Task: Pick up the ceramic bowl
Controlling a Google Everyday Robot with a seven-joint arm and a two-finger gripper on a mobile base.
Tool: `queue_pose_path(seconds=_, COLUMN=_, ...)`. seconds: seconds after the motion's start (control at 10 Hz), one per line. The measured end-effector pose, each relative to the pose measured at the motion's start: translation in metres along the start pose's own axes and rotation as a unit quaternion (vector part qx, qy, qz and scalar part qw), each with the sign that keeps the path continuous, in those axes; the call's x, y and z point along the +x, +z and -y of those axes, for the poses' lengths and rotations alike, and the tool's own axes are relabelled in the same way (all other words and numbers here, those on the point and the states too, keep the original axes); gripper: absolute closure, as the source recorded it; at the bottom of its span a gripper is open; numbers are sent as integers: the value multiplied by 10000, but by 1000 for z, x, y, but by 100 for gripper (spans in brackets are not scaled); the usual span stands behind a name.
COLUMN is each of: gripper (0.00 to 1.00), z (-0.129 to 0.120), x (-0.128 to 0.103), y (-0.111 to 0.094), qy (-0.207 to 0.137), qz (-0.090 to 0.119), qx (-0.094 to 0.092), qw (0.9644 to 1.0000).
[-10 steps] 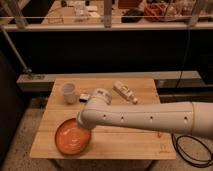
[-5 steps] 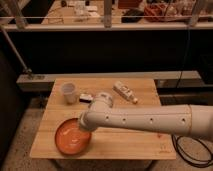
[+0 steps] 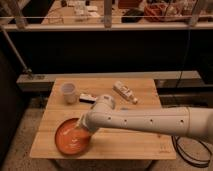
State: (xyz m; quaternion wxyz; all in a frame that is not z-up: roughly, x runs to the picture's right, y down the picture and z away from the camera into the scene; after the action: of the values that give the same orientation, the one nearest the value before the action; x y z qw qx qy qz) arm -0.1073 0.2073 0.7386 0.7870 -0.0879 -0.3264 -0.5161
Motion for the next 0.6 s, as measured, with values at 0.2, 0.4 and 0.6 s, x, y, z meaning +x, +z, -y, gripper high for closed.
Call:
queue_pose_path(seconds=0.2, gripper=20, z=-1, x=0, y=-1, qy=-13, qz=52, qx=39, qw=10000)
queue_pose_path(seconds=0.4, gripper=20, z=-6, x=-1, y=6, qy=-8, qz=126, qx=64, qw=9999)
queue_pose_path(seconds=0.6, gripper=20, z=-13, x=-5, y=25, qy=-41, qz=261, qx=75, qw=9996)
